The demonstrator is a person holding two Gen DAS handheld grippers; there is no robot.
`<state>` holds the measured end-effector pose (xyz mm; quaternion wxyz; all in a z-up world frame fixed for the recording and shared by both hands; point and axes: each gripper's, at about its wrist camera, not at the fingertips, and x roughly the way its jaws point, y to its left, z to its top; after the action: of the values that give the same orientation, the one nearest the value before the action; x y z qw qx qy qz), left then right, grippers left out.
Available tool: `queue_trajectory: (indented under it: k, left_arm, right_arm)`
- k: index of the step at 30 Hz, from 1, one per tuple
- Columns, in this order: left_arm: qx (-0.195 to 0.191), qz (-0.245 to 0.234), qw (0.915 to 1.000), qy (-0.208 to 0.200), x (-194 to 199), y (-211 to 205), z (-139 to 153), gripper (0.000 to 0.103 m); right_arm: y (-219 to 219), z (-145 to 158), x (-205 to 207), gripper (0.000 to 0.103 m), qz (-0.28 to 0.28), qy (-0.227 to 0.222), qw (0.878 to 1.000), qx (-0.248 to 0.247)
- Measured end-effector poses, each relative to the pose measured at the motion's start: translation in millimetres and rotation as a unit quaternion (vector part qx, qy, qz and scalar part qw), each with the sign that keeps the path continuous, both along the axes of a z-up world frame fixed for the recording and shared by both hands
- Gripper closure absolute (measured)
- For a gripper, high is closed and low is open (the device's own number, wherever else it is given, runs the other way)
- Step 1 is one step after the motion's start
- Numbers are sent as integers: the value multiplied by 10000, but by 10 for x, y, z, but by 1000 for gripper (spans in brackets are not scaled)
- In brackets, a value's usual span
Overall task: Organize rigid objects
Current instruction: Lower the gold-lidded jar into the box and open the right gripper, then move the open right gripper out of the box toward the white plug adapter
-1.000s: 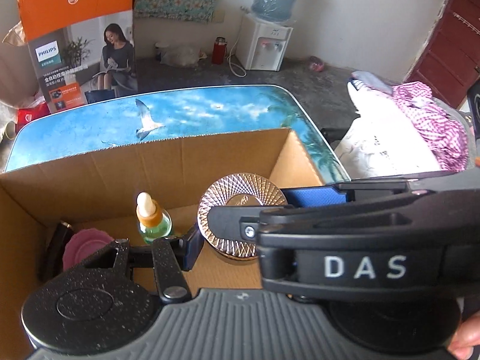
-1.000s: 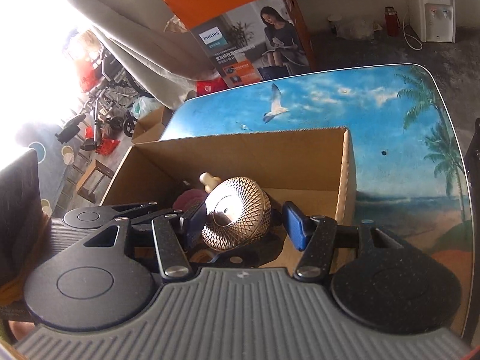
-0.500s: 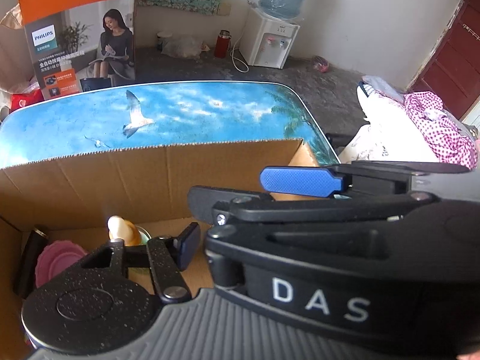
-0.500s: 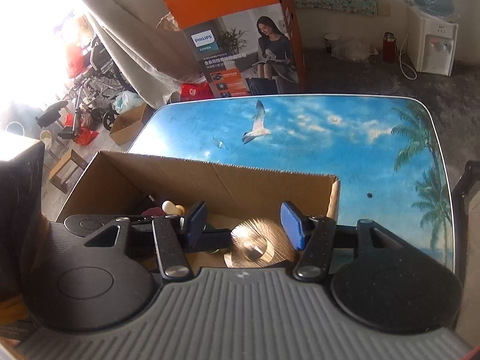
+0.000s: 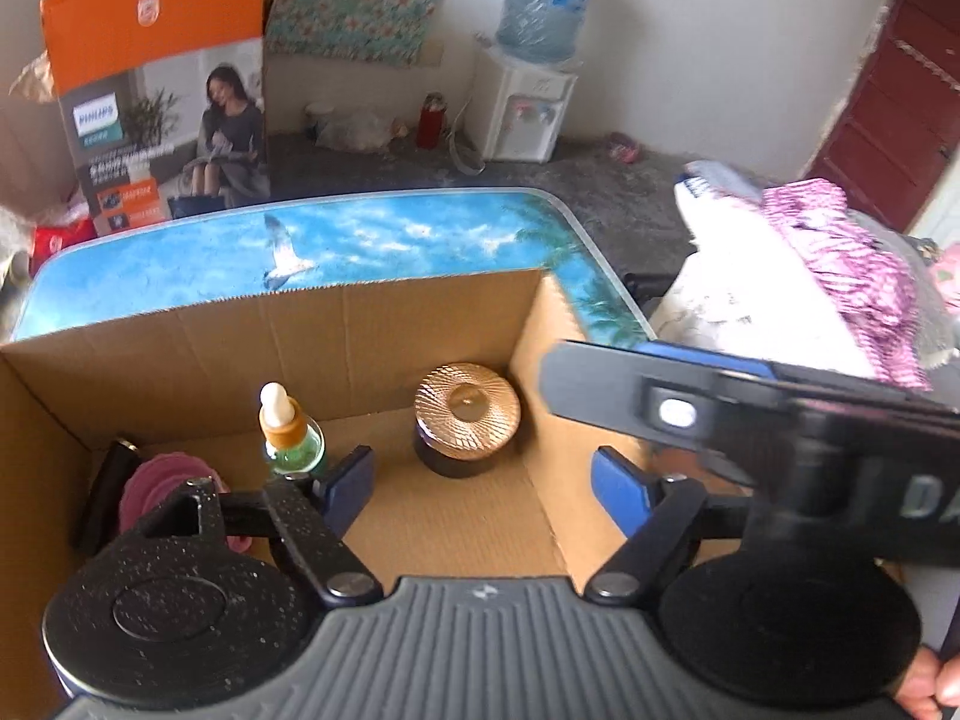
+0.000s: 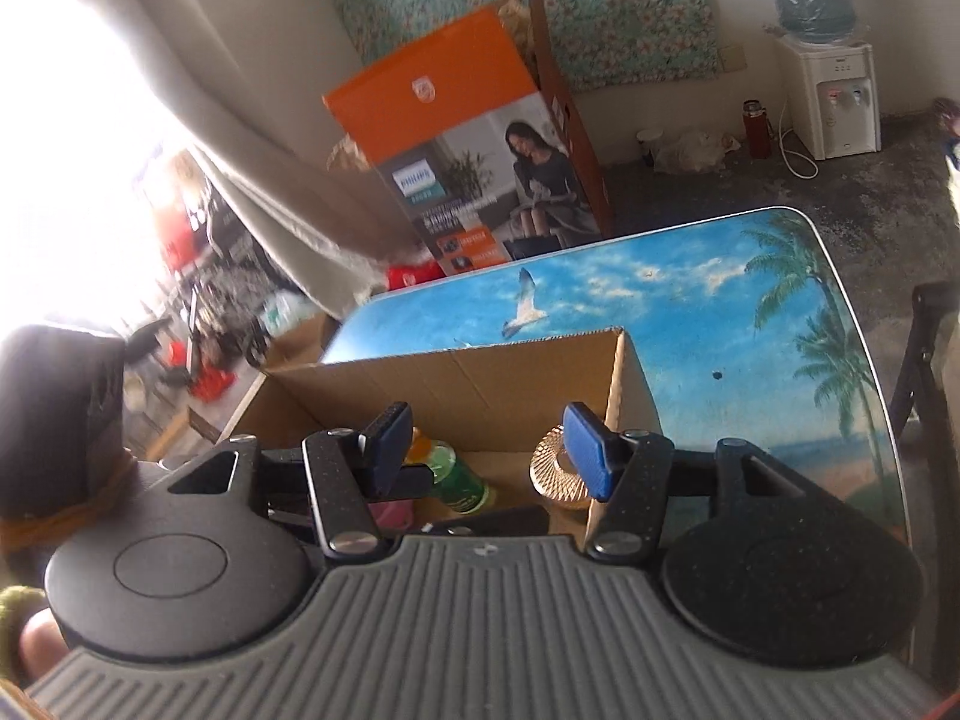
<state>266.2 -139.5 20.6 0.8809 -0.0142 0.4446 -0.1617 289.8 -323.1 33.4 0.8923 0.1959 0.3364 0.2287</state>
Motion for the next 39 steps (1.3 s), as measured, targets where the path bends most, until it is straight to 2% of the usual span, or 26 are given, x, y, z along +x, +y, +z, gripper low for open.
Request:
queue_trajectory:
  k: [8, 13, 17, 21, 25, 34, 39]
  left_arm:
    - [-191, -293, 9988, -343, -721, 148, 355, 16]
    - [-166, -406, 9966, -700, -1260, 312, 478, 11]
    - [-218, -495, 9952, -811, -1631, 487, 432, 8]
    - [-287, -469, 9952, -815, -1913, 659, 281, 8]
    - [-87, -472, 9957, -792, -2124, 784, 79, 8]
    - [198, -355, 9964, -740, -2317, 1004, -310, 8]
    - [389, -252, 9961, -754, -2391, 1072, -481, 8]
  right_arm:
    - [-327, 175, -1105, 26, -426, -693, 9934, 803]
    - [-401, 180, -1688, 22, -445, -890, 9901, 993]
    - [-350, 124, -1976, 21, -377, -909, 9902, 992]
    - [-186, -11, -2116, 21, -223, -691, 9927, 966]
    - [18, -178, -2149, 20, -50, -375, 9947, 955]
    - [510, -442, -2069, 20, 393, 137, 9961, 776]
    - [701, -554, -1994, 21, 646, 317, 9962, 491]
